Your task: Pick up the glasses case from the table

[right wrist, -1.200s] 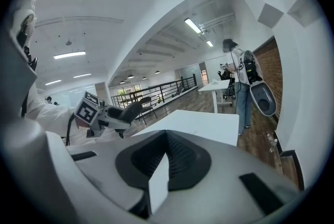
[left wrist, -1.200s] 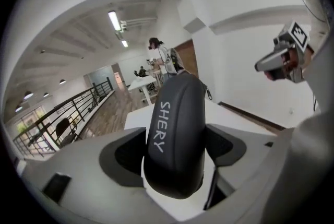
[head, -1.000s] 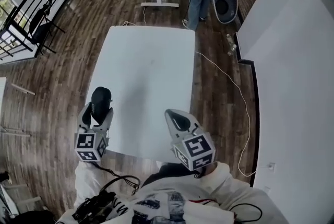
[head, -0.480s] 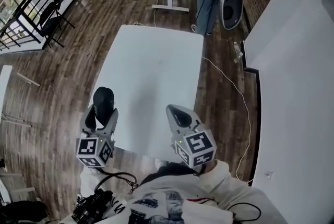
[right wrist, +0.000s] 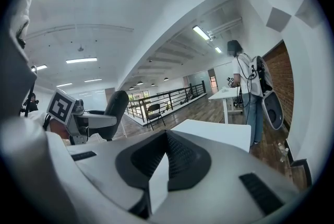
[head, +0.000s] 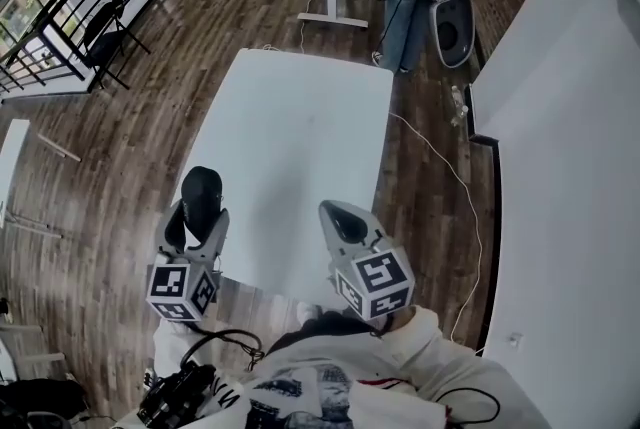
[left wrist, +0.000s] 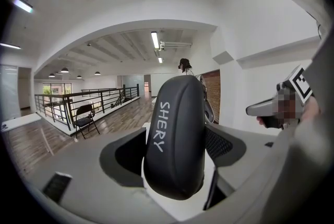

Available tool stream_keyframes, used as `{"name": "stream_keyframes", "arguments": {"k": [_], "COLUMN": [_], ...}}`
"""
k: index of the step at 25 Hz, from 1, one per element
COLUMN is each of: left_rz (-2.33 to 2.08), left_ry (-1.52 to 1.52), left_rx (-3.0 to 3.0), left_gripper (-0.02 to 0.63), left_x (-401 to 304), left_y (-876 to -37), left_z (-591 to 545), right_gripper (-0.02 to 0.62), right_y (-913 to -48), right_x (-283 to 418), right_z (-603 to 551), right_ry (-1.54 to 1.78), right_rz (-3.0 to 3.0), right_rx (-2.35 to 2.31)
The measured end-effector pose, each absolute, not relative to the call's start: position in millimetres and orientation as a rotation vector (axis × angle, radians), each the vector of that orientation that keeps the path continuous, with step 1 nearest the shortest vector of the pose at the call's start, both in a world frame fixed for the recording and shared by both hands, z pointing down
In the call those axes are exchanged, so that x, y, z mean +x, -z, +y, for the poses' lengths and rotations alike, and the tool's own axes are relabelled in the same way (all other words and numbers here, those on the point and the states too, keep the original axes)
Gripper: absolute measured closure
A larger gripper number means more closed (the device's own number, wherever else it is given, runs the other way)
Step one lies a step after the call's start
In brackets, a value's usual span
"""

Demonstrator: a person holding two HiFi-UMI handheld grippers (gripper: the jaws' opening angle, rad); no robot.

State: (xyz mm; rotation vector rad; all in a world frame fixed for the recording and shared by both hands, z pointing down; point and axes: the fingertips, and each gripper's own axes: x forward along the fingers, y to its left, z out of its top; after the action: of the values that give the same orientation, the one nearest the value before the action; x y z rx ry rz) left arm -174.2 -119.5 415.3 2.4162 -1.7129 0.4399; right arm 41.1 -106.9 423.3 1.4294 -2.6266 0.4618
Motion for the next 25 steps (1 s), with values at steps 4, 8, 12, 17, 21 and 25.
{"name": "stream_keyframes", "arguments": {"k": [4,8,12,17,21,25], "left_rz": [-1.726,-1.725,-1.724,-1.727,-1.729,-1.736], "left_ry": [-0.44,-0.45,-0.458,-0.452,-0.453,-0.449], "left_rx": [2.418,2.418,2.415,2.414,2.408,2.399], "left_gripper": [0.236,0.236,0.236,0.236,0.236,0.236], "left_x": [-174.8,-175.8,-175.0,-173.9,-174.9,-176.7], "left_y": [-409.6,-409.1,-410.2,-408.3,-408.6,-408.6], "left_z": [-115.1,-111.5,-107.0,-105.4,-104.9,-106.0], "right_gripper": [0.601,0.602,0.606,0.606,0.606,0.606], "right_y": [-419.0,-416.6,-413.1,-412.3,-412.6,-413.4], "right_x": [42.1,41.8,44.3,43.5,43.0,41.3], "right_z": [-104.0,-101.9,-98.8,-99.7,-101.9,-104.0], "right_ry": [-0.455,-0.439,-0.41,-0.417,-0.424,-0.429], "right_rz": [-2.631,-2.629,-2.63,-2.636,-2.637,-2.639], "right_rx": [1.43,1.433,1.446,1.44,1.44,1.429]}}
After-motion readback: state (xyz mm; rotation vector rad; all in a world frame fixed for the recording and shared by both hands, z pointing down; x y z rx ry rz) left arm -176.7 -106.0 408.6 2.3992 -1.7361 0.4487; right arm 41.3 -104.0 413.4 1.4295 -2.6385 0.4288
